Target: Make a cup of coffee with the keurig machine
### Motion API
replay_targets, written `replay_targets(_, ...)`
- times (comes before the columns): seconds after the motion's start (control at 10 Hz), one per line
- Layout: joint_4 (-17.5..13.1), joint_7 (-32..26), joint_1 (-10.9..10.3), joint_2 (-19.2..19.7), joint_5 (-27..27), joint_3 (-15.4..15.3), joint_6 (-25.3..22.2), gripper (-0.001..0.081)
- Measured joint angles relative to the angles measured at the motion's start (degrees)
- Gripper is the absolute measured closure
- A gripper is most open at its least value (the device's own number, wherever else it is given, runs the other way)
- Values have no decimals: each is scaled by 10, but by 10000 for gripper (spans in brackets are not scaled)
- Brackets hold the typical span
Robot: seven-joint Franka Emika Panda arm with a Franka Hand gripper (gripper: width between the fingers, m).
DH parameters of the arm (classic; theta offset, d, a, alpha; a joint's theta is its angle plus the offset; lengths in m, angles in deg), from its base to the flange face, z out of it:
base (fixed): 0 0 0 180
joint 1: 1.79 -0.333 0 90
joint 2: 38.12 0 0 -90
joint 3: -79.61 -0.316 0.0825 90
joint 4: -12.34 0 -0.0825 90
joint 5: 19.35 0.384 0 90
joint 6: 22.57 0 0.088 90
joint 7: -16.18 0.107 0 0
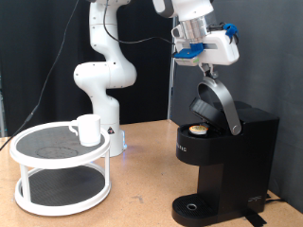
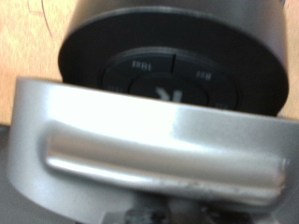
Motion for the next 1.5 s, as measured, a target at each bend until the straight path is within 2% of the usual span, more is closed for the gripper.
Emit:
replay_targets(0.7, 20, 58, 14, 4, -94, 0, 7, 806)
replay_targets(0.9, 33, 64, 17, 12, -104, 0, 10, 806)
replay_targets(1.2, 72, 80, 17, 35, -108, -12, 69, 806)
replay_targets(1.5, 89, 86, 17, 52, -111, -16, 118, 806)
